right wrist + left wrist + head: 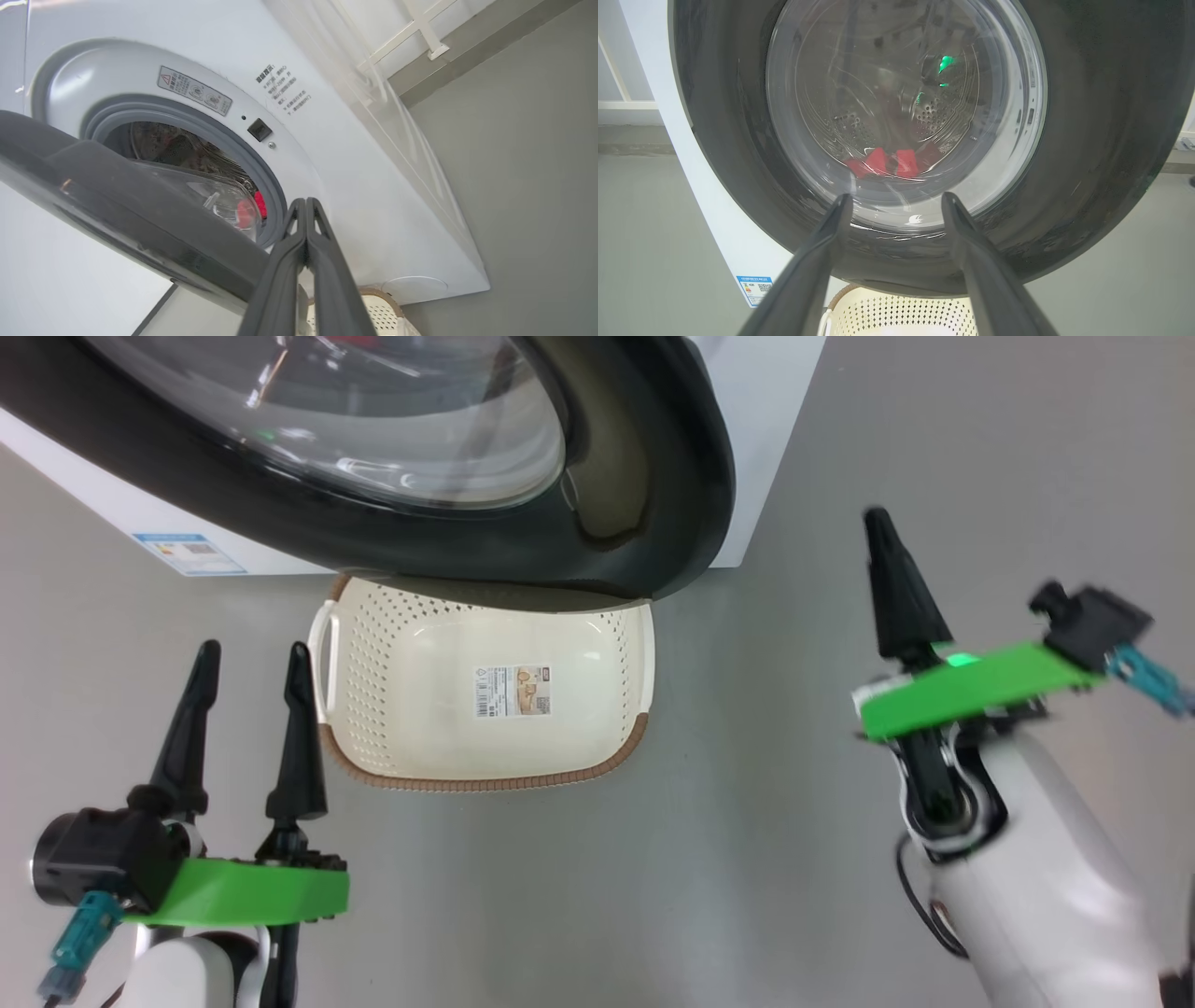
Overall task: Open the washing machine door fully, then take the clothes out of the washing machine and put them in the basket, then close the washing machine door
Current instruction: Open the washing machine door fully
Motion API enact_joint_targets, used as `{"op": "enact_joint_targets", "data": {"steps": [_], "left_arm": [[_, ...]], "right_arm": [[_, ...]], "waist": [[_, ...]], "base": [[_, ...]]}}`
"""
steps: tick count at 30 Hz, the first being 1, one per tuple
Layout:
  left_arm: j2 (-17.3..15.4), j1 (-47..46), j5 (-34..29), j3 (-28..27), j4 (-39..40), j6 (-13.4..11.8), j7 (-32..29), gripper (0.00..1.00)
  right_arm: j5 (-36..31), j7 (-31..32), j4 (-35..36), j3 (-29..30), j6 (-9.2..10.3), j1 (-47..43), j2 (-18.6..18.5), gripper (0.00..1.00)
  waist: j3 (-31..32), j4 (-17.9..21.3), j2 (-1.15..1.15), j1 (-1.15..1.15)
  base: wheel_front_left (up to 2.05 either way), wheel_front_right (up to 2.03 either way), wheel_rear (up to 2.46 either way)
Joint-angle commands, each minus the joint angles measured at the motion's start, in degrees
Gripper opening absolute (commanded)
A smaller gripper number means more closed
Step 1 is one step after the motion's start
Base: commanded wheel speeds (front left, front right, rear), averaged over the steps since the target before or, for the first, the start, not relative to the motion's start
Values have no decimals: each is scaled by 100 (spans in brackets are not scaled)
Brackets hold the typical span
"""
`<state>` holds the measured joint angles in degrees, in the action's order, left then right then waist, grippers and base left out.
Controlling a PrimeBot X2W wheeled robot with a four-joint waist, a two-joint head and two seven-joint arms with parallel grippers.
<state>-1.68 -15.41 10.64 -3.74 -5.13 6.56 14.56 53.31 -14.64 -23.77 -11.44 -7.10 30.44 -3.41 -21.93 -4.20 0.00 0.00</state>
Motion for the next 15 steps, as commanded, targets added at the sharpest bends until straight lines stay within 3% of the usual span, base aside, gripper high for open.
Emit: {"op": "enact_joint_targets", "data": {"steps": [1, 7, 15], "left_arm": [[-120, -3, -31, -149, 106, -1, 44, 100], [-120, -34, -54, -79, 82, -14, 44, 100], [-120, -60, -71, -45, 77, -20, 44, 100]], "right_arm": [[277, -9, 57, -234, -39, 235, 52, 0], [1892, 575, -147, -503, -39, 1051, -11, 0], [3679, 2130, -454, -262, -39, 1911, -78, 0]], "waist": [[6, -18, 0, 0], [-11, -89, 0, 0], [-46, -166, 0, 0]], "base": [[0, 0, 0], [0, 0, 0], [0, 0, 0]]}}
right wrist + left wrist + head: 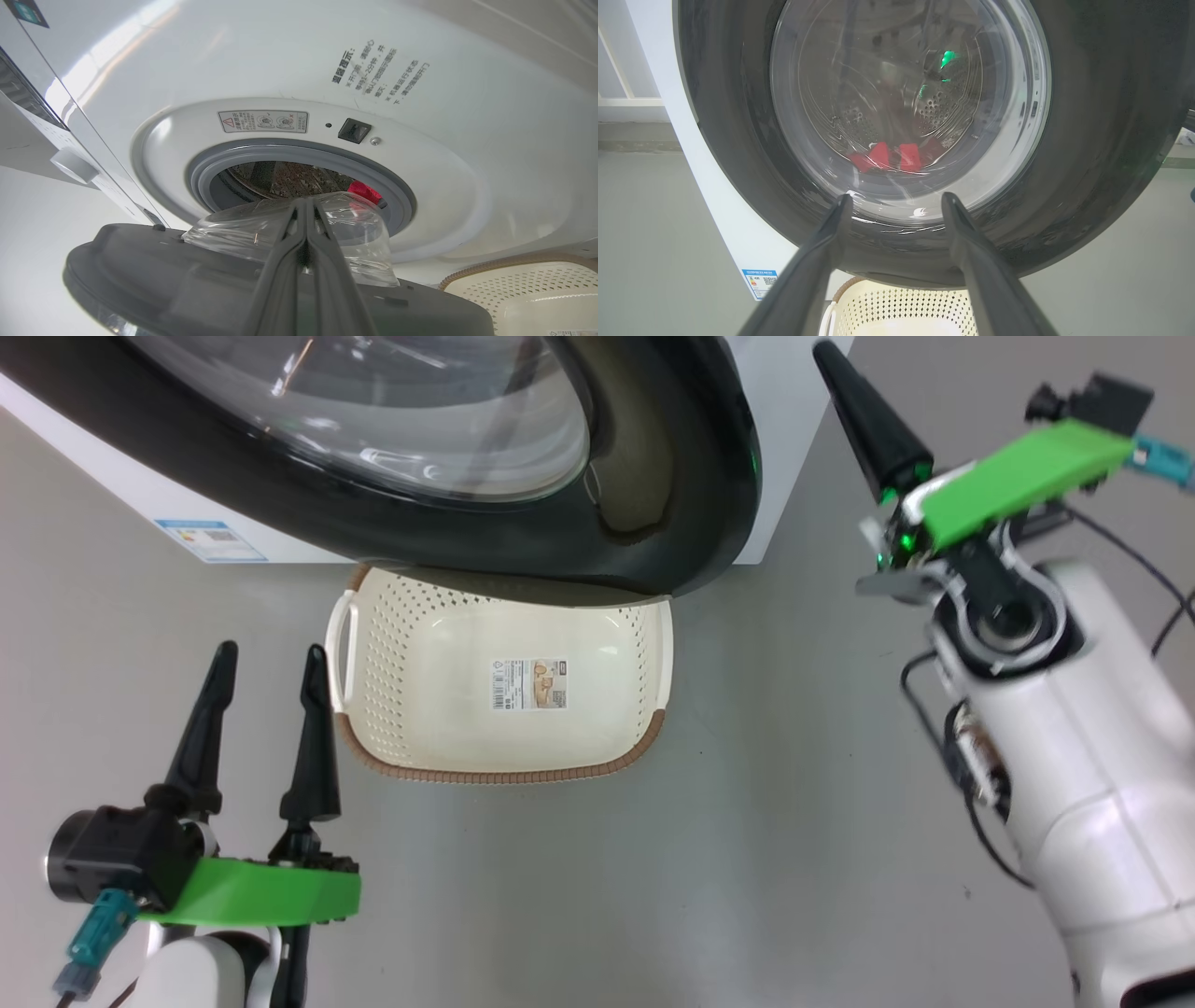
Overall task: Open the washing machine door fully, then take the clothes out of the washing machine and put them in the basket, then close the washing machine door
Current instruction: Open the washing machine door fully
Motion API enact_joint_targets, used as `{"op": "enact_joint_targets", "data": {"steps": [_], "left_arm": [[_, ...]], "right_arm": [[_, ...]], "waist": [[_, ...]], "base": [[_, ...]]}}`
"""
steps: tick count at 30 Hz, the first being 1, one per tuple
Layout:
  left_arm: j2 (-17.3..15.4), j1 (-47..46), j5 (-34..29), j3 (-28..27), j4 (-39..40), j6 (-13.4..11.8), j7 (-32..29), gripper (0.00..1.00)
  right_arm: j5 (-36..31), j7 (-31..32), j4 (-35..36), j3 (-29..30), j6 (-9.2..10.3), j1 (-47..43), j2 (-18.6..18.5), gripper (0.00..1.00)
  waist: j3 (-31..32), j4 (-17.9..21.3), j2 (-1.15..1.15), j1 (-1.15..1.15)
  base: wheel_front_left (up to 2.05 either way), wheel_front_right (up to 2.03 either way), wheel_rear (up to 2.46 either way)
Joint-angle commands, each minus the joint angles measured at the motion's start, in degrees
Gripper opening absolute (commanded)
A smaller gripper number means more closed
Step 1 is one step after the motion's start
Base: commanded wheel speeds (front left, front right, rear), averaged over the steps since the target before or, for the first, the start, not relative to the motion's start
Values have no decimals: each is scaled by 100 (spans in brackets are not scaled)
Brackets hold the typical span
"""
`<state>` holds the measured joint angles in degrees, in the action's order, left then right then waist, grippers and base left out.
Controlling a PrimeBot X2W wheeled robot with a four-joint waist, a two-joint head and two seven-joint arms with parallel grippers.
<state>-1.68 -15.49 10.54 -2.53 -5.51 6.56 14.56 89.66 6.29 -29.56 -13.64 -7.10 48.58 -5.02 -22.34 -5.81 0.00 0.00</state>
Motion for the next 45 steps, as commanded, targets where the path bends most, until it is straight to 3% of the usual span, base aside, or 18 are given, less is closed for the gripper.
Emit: {"op": "enact_joint_targets", "data": {"steps": [1, 8, 18, 28, 45], "left_arm": [[-120, -57, -61, -158, 111, -20, 44, 100], [-120, -98, -47, -97, 79, -15, 44, 100], [-120, -118, -32, -52, 39, -5, 44, 100], [-120, -104, -50, -84, 8, -2, 44, 100], [-120, 121, -104, -115, -20, -45, 44, 100]], "right_arm": [[209, 258, 13, -5, -39, 202, 77, 0], [966, 1706, -736, 142, -39, 945, -11, 0], [1179, 3068, -1218, 14, -39, 1387, -93, 0], [974, 3416, -1340, -128, -39, 1372, 5, 0], [787, 3688, -974, -358, -39, 736, 177, 0]], "waist": [[-12, -15, 0, 0], [-49, -92, 0, 0], [-75, -186, 0, 0], [-12, -202, 0, 0], [517, -272, 0, 0]], "base": [[0, 0, 0], [0, 0, 0], [0, 0, 0], [0, 0, 0], [0, 0, 0]]}}
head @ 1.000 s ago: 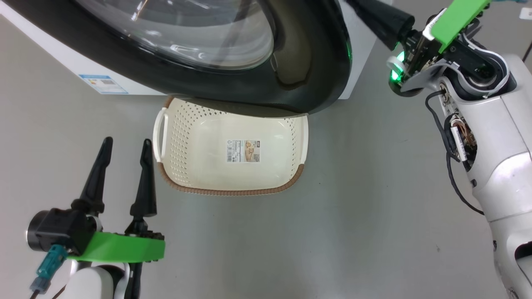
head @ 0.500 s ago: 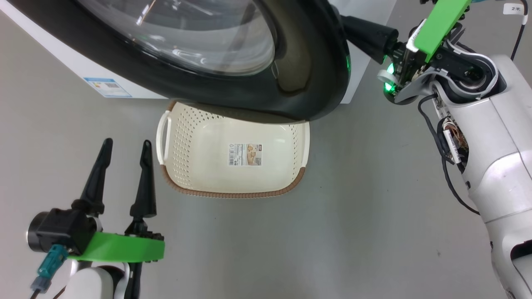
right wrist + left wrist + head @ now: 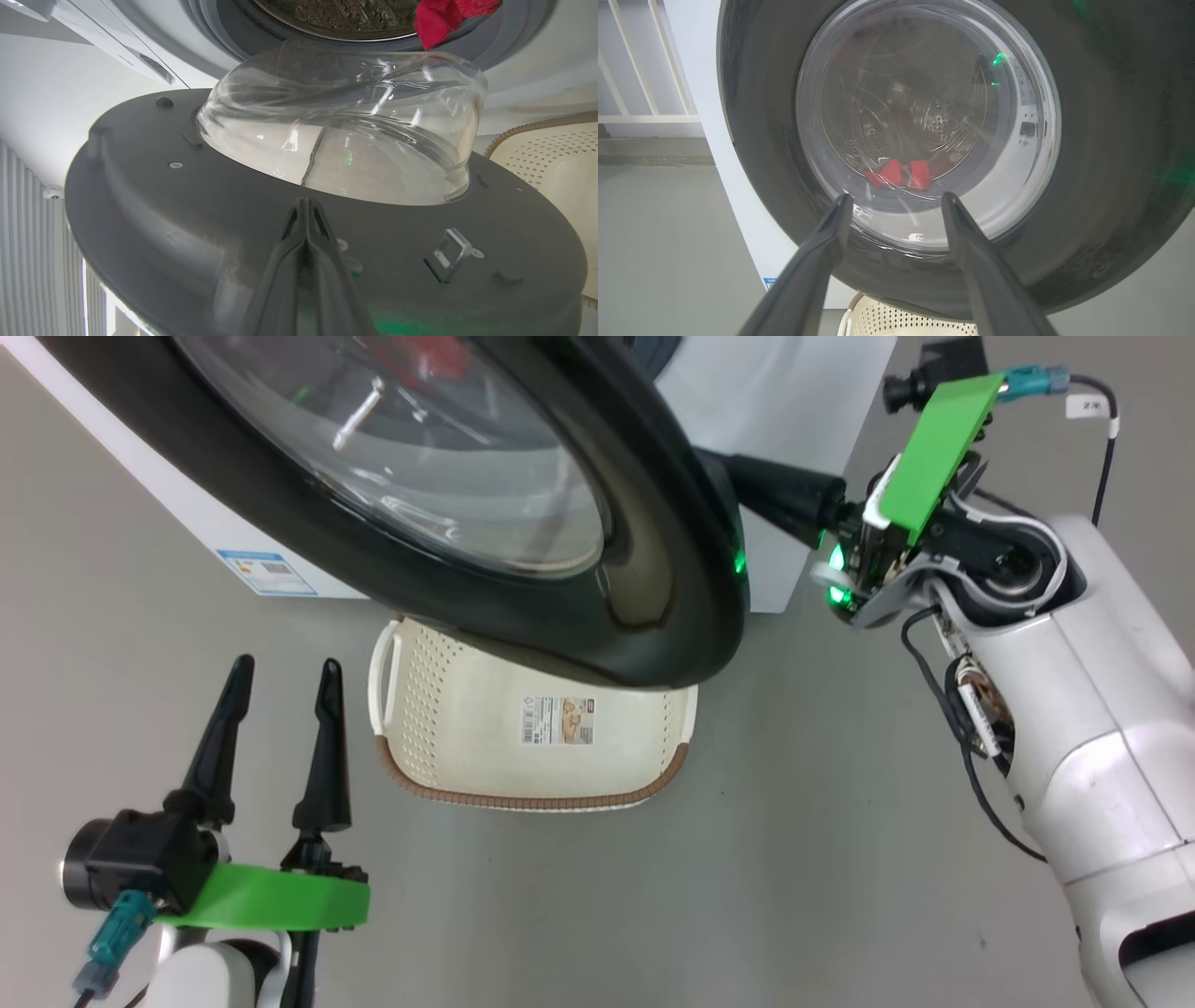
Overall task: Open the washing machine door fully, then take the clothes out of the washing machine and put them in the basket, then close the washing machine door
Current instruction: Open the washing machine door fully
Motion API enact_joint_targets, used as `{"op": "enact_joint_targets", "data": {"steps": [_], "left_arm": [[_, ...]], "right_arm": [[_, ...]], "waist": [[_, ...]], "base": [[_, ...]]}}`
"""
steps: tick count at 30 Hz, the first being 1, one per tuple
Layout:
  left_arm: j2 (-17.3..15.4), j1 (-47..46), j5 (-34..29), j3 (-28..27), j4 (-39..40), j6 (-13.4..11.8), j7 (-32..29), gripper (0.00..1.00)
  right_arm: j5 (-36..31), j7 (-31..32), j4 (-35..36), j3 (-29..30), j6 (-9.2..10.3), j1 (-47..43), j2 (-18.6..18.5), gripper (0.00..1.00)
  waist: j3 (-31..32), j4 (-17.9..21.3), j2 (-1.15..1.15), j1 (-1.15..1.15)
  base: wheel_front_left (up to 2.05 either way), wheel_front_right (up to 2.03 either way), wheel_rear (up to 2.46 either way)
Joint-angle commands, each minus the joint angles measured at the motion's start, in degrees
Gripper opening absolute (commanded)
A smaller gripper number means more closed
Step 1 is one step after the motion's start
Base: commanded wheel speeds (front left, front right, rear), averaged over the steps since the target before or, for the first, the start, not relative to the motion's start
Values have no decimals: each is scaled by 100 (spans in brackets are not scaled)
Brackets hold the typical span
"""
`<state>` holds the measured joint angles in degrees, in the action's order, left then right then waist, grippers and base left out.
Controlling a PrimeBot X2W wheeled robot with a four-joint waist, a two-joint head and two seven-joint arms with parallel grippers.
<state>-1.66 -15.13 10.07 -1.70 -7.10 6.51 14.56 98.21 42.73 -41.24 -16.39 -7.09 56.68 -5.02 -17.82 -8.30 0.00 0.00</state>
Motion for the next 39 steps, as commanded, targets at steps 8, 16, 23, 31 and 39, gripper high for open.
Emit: {"op": "enact_joint_targets", "data": {"steps": [8, 16, 23, 31, 39], "left_arm": [[-121, 222, -39, -212, 138, -69, 44, 100], [-121, 408, -21, -198, 113, -107, 44, 100], [-121, 565, -40, -219, 101, -129, 44, 100], [-121, 773, -11, -292, 104, -161, 44, 100], [-121, 922, 4, -260, 71, -193, 44, 100]], "right_arm": [[-114, 88, 308, -252, -40, -391, 202, 0], [-61, 53, 344, -554, -40, -723, 212, 0], [160, -47, 414, -899, -40, -959, 213, 0], [417, -145, 440, -1322, -40, -1102, 213, 0], [689, -284, 475, -1735, -40, -1209, 213, 0]], "waist": [[315, -81, 0, 0], [654, -247, 0, 0], [911, -462, 0, 0], [1208, -722, 0, 0], [1447, -984, 0, 0]], "base": [[0, 0, 0], [0, 0, 0], [0, 0, 0], [0, 0, 0], [0, 0, 0]]}}
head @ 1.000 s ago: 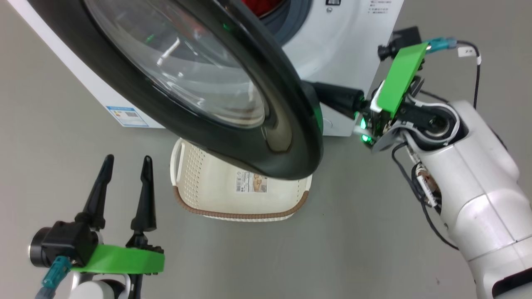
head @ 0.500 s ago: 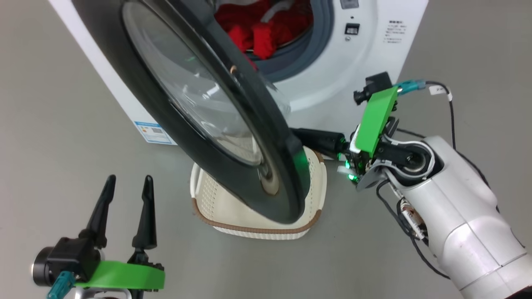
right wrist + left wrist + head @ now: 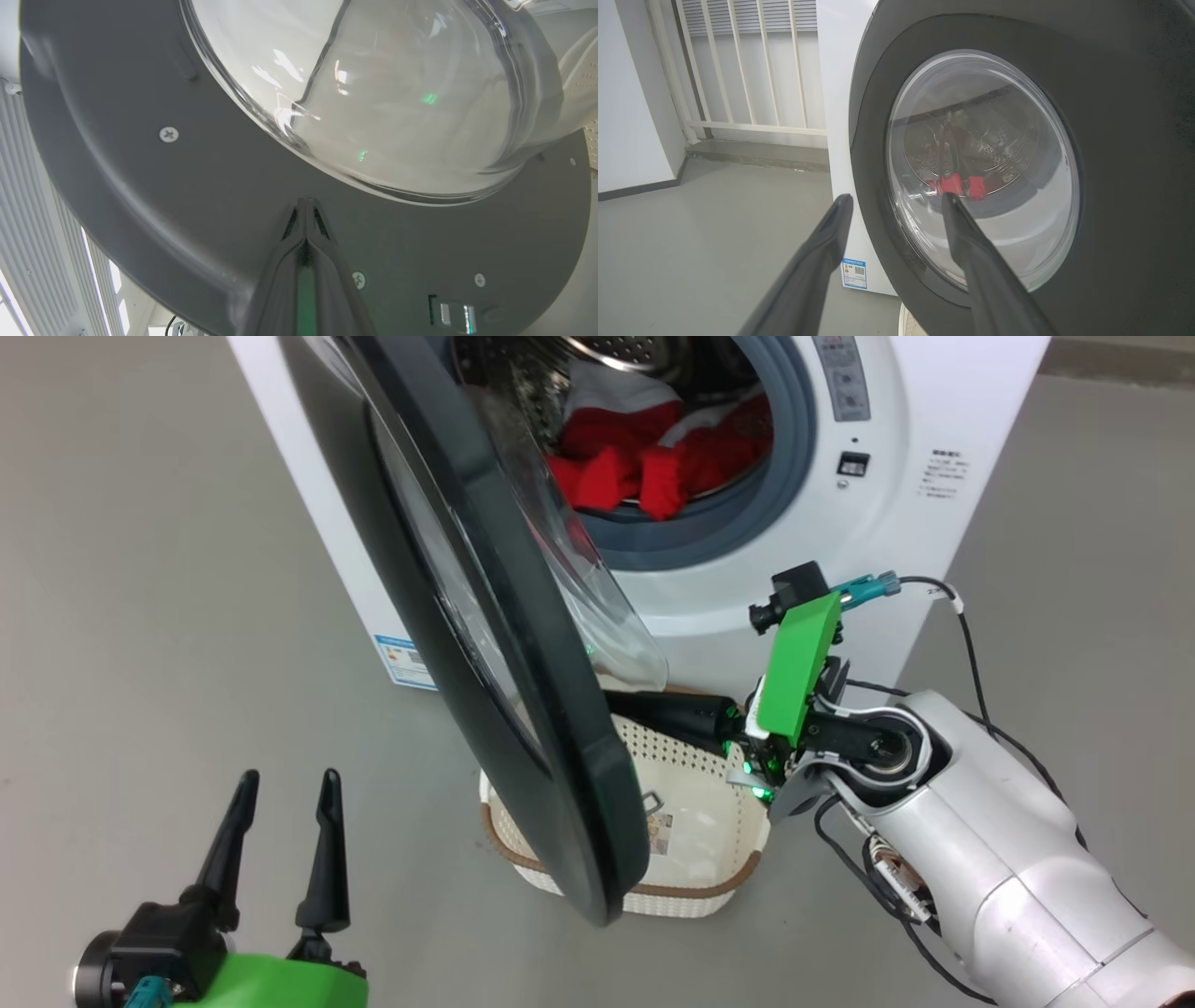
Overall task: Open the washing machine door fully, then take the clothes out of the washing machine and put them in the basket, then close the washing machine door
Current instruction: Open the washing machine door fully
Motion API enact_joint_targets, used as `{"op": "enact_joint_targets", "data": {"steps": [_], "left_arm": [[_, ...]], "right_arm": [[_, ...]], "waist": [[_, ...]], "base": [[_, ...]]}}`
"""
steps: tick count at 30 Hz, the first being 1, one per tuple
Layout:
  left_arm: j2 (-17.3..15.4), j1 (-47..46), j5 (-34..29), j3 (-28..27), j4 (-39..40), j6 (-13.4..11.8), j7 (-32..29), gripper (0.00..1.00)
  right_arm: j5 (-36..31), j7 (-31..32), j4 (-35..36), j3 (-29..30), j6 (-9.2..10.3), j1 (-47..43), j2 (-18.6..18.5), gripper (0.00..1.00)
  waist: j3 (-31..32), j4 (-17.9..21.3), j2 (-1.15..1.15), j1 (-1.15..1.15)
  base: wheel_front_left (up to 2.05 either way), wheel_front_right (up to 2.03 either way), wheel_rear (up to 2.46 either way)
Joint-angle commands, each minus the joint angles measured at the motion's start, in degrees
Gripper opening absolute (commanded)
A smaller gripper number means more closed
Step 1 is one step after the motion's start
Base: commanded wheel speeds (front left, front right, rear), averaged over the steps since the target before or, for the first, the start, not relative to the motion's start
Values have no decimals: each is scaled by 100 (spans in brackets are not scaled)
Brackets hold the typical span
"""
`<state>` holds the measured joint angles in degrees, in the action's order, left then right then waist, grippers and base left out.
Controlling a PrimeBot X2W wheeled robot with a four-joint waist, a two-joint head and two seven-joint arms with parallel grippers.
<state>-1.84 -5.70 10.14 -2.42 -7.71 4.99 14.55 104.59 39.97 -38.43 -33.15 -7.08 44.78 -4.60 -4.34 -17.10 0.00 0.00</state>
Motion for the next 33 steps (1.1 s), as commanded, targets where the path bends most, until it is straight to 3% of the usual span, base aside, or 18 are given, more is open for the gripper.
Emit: {"op": "enact_joint_targets", "data": {"steps": [1, 10, 22, 33], "left_arm": [[-104, -3, -1, -174, 134, -50, 45, 100], [-104, 124, 48, -77, 224, -146, 45, 100], [-104, 205, -74, -82, 30, -83, 45, 100], [-104, 254, -64, -101, 84, -147, 45, 100]], "right_arm": [[104, -19, 197, -108, -41, -30, 172, 0], [363, -164, 143, -431, -41, -71, 172, 0], [531, -273, 86, -635, -41, -140, 172, 0], [720, -375, 120, -965, -41, -11, 172, 0]], "waist": [[124, -135, 0, 0], [289, -487, 0, 0], [494, -904, 0, 0], [428, -1035, 0, 0]], "base": [[0, 0, 0], [0, 0, 0], [0, 0, 0], [0, 0, 0]]}}
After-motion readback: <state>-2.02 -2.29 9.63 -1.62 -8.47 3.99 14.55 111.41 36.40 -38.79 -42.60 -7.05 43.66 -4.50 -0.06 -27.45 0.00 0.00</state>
